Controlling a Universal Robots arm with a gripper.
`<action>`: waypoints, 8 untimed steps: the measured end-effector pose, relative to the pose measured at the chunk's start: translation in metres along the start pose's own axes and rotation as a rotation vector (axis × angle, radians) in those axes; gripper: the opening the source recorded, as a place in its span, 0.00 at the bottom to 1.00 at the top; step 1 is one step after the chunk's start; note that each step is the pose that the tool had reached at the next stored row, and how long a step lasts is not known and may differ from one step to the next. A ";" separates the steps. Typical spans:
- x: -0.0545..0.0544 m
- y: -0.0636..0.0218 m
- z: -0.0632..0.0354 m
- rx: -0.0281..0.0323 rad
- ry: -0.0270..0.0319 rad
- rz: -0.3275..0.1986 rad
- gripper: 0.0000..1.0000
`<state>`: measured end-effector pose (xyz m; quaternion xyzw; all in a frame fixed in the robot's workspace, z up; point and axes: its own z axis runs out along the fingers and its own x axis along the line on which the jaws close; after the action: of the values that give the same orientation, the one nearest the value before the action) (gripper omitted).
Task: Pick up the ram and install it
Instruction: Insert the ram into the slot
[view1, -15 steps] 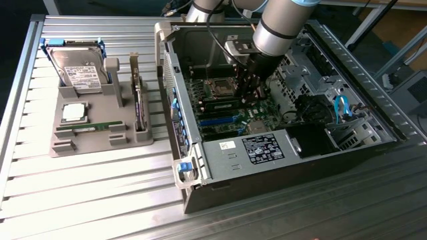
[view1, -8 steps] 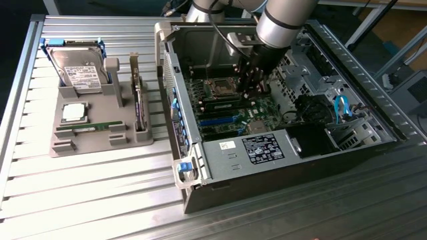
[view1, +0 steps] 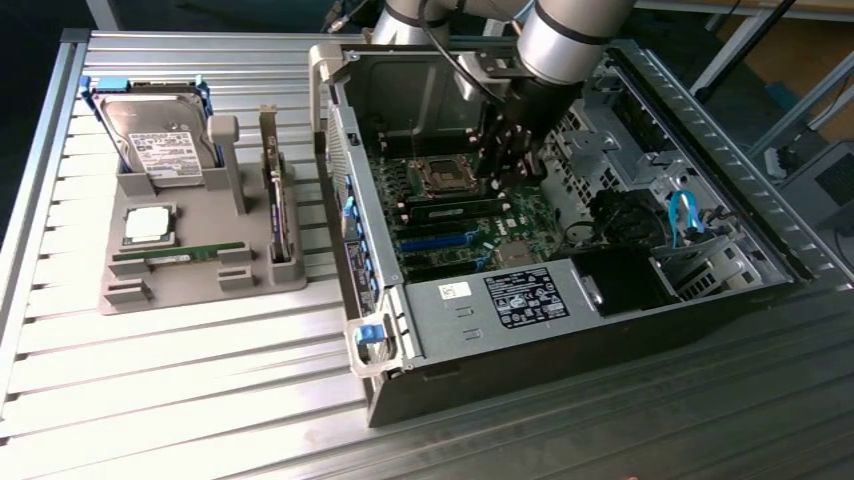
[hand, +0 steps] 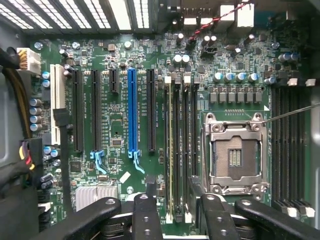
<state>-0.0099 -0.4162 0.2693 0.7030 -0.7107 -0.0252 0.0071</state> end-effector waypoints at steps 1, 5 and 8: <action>0.000 0.0001 -0.0018 0.0000 0.0001 0.000 0.38; 0.000 0.0005 -0.0108 0.0001 0.0008 0.000 0.38; 0.000 0.0008 -0.0184 0.0000 0.0018 0.000 0.38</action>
<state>-0.0099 -0.4162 0.2877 0.7030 -0.7107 -0.0246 0.0078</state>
